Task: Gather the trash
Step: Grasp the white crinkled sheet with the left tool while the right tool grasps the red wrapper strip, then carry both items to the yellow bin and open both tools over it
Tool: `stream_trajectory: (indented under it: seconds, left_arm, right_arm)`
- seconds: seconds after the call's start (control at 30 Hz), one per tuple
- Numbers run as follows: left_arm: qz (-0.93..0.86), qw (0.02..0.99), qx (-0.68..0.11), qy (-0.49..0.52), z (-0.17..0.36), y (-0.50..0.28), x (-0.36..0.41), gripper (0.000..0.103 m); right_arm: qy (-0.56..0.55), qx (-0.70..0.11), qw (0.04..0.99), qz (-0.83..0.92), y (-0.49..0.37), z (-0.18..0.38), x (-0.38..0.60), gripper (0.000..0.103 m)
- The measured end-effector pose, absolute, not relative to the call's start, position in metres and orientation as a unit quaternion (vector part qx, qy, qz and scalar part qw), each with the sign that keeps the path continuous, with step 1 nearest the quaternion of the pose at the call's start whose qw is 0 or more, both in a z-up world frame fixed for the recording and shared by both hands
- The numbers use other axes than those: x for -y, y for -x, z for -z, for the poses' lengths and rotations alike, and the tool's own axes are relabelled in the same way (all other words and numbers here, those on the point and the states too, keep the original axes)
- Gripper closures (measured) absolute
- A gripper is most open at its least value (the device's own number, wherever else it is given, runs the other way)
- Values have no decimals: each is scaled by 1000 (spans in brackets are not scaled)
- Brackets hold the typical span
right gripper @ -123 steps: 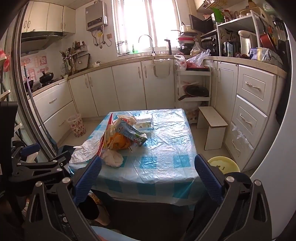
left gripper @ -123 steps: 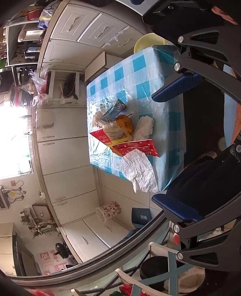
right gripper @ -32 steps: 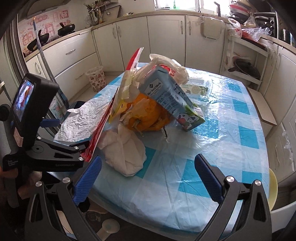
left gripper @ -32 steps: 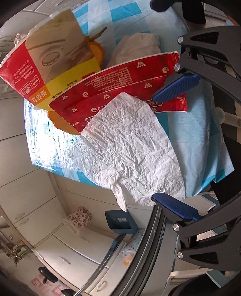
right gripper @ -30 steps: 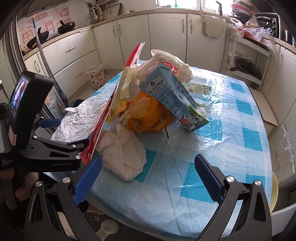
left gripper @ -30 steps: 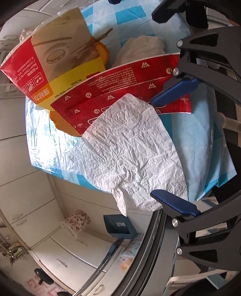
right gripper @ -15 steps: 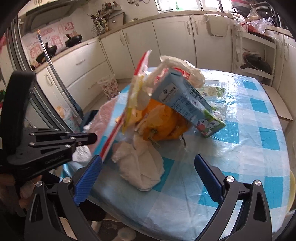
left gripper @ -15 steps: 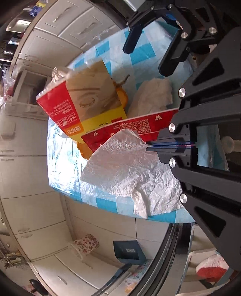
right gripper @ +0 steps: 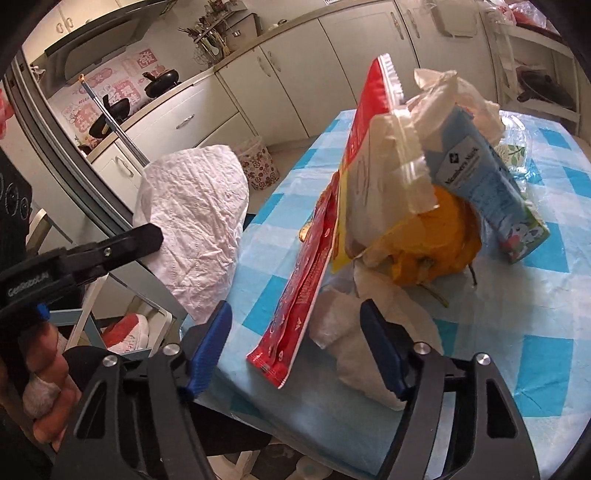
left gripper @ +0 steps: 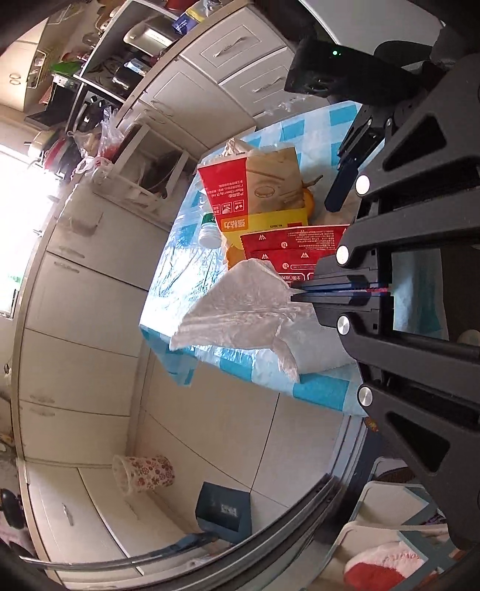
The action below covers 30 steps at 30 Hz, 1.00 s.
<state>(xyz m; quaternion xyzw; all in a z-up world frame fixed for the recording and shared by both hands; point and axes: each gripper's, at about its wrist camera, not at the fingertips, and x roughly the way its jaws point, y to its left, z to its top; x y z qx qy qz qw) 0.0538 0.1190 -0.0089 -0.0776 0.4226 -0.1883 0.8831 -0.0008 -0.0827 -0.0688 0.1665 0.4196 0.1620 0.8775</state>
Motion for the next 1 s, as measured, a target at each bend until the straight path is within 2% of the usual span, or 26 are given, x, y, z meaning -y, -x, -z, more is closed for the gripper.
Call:
stream_trajectory:
  seconds: [0.03,0.13,0.2,0.27,0.6,0.83,1.0]
  left_arm:
    - [190,883,-421,76,7,-52,-118,102]
    - [197,885,-417,69,5,-49,-115,102]
    - [199,885,-416,68,5,-49,-114,102]
    - [202,885,-415,67,4,-49,-114,102]
    - [278,889,-357,67,-26,-23,-94,102]
    - [348,868,-351,54,-43,-2,-40,102]
    - [410,845,-344,24,-59,22,22,102]
  right_arm:
    - [-170,-421,875,-165,-4,71,81,44]
    - [-185,-436,865,-166,-13,77,77,66]
    - [-191,-440,861,-169,-15,77,78,90]
    - [-190,-435,863,-173,-8,73,79,97]
    - [-207,-367,880,-218,80,26,135,101]
    - [-268,-324,896,-143,126,10,226,101]
    - [-266,-294,916,-59,153,-5,295,101]
